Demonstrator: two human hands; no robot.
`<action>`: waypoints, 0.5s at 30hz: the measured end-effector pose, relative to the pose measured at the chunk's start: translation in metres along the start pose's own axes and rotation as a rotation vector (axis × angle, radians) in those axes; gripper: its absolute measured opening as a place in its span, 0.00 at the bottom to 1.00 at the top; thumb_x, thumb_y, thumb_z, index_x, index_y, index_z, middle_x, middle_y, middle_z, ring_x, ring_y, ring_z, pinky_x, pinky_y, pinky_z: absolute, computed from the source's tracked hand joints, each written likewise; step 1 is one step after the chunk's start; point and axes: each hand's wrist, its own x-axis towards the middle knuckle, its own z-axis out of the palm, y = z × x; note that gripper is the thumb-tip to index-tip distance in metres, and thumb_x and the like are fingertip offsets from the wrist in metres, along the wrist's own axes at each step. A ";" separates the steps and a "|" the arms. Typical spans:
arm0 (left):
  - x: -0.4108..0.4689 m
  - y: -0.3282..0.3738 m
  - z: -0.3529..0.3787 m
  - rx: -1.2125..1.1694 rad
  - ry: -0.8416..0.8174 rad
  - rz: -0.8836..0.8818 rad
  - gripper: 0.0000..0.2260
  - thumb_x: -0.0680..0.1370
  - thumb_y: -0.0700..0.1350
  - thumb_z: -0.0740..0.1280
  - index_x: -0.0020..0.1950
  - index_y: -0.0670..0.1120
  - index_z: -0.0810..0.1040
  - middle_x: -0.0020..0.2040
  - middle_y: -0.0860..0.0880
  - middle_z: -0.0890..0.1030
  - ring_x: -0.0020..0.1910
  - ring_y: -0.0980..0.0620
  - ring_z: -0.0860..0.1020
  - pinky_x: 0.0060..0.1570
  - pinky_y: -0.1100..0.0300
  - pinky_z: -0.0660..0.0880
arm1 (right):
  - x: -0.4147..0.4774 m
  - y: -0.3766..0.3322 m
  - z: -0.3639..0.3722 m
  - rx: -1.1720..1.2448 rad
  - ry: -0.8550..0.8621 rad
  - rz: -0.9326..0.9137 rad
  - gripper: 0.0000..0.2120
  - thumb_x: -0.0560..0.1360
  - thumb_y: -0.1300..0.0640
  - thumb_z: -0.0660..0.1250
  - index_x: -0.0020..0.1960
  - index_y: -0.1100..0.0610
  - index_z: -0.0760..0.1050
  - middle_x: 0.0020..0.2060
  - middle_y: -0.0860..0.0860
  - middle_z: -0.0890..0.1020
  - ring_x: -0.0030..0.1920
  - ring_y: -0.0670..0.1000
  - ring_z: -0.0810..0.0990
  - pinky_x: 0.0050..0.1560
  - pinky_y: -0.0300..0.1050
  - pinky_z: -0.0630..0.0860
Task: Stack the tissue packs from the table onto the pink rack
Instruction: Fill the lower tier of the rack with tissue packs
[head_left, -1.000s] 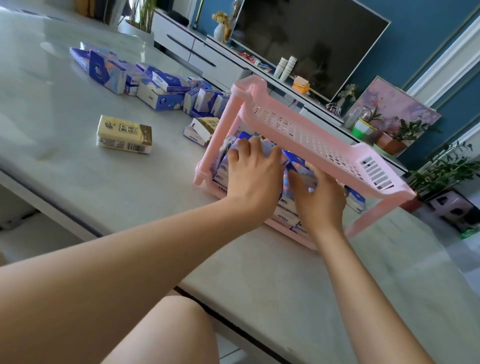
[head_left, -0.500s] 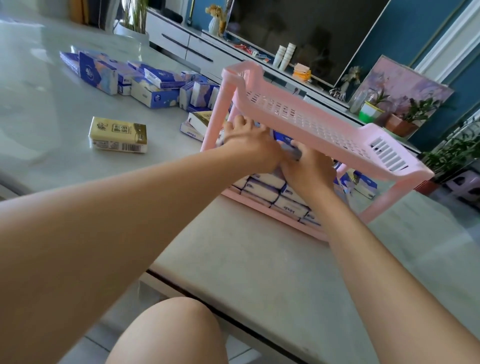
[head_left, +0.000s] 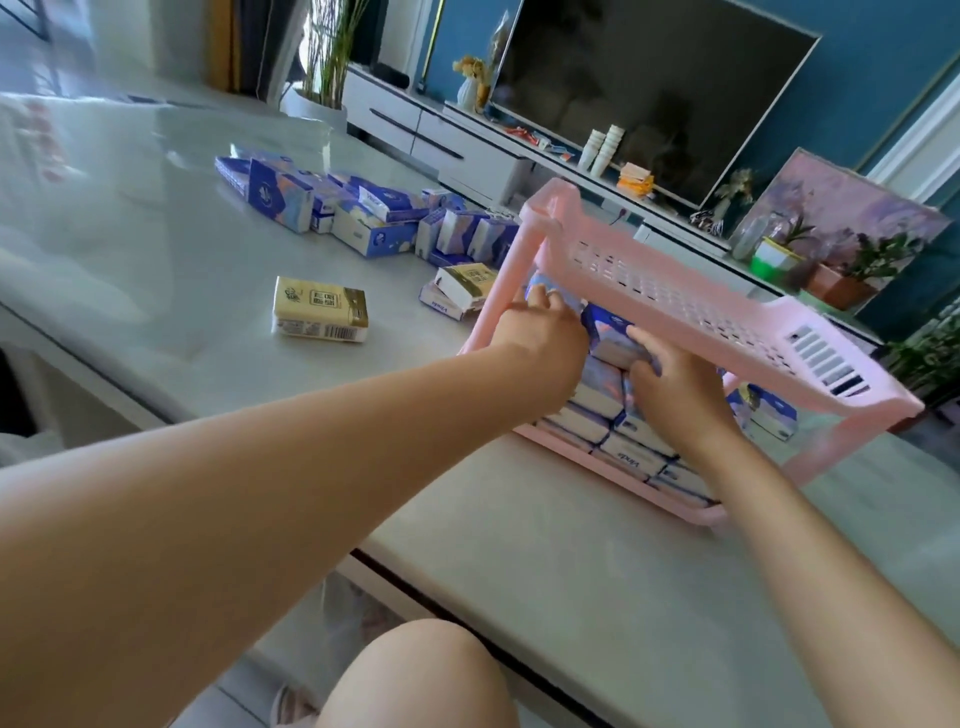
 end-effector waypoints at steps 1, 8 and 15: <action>0.000 0.000 0.000 -0.004 -0.010 -0.014 0.24 0.77 0.40 0.61 0.72 0.38 0.59 0.70 0.40 0.62 0.69 0.42 0.60 0.69 0.50 0.61 | 0.002 0.001 0.001 -0.004 -0.016 0.006 0.21 0.77 0.62 0.52 0.68 0.54 0.68 0.56 0.58 0.77 0.61 0.56 0.71 0.55 0.43 0.55; 0.009 0.000 0.001 -0.076 -0.102 -0.052 0.26 0.76 0.37 0.61 0.72 0.38 0.57 0.71 0.39 0.60 0.72 0.41 0.58 0.66 0.50 0.62 | 0.005 -0.009 0.001 -0.014 -0.068 0.009 0.21 0.74 0.59 0.53 0.66 0.53 0.68 0.53 0.56 0.76 0.50 0.53 0.72 0.47 0.40 0.58; 0.011 0.000 -0.010 -0.162 -0.171 -0.070 0.19 0.78 0.35 0.57 0.68 0.39 0.62 0.67 0.41 0.66 0.67 0.44 0.64 0.64 0.52 0.64 | 0.008 -0.014 0.002 0.033 -0.078 0.022 0.18 0.74 0.66 0.52 0.59 0.55 0.71 0.40 0.52 0.74 0.38 0.50 0.71 0.30 0.39 0.62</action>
